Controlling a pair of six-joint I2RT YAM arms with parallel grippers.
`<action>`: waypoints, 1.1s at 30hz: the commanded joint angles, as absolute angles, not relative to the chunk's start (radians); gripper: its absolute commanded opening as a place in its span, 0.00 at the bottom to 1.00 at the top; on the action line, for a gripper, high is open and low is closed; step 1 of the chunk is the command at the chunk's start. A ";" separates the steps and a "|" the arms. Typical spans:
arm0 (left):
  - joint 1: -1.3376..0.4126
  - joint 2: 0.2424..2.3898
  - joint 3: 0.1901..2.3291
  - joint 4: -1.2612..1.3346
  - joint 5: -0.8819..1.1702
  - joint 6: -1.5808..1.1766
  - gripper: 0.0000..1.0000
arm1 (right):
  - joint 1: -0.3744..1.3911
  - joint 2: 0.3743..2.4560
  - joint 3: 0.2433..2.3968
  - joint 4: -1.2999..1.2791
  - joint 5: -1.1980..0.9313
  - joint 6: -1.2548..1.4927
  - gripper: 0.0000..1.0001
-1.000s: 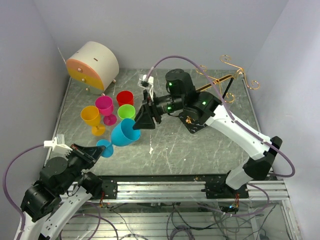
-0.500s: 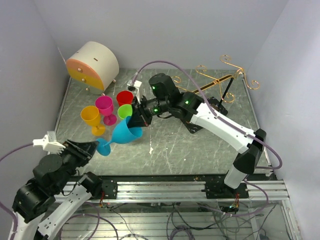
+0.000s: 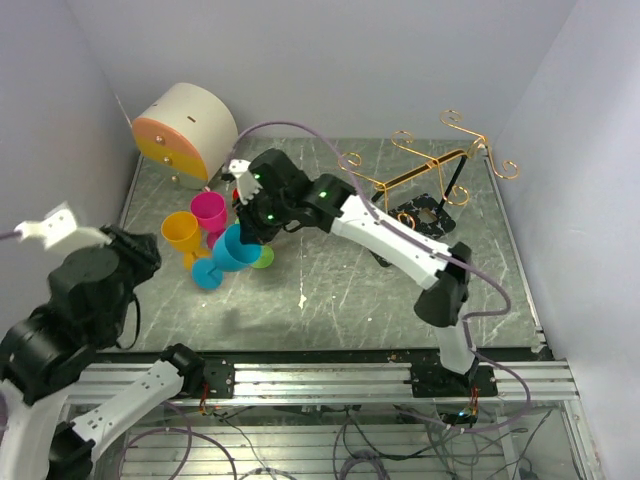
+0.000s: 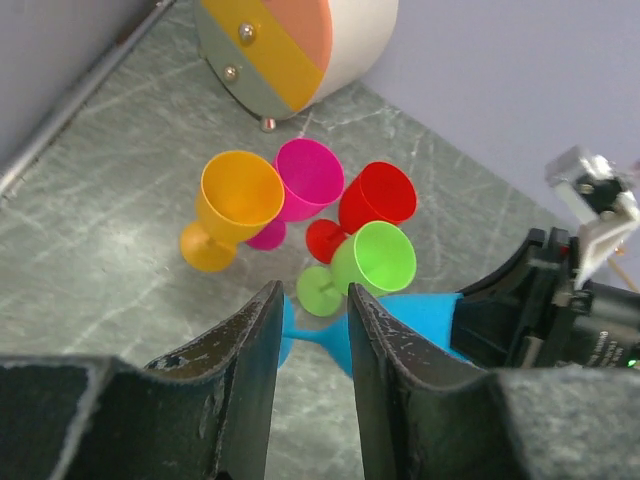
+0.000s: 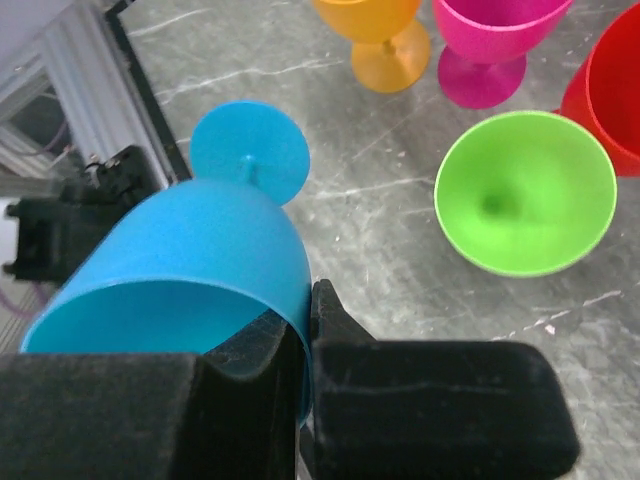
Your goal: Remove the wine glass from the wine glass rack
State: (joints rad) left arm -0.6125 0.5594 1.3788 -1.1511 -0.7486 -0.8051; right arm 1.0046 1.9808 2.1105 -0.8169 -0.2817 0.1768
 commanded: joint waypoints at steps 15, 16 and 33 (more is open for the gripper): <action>-0.618 0.969 1.595 -0.998 -0.621 -0.562 0.47 | 1.090 2.278 2.382 -1.000 0.001 0.141 0.00; -0.618 0.969 1.595 -0.993 -0.617 -0.565 0.47 | 1.093 2.292 2.387 -1.001 0.013 0.142 0.00; -0.618 0.908 1.557 -0.987 -0.634 -0.594 0.47 | 1.105 2.298 2.371 -0.948 0.051 0.147 0.20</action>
State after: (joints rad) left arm -0.6125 0.9134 1.5661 -1.0187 -0.6281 -0.5842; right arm 1.1072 2.3478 2.3844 -0.9802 0.0387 0.1493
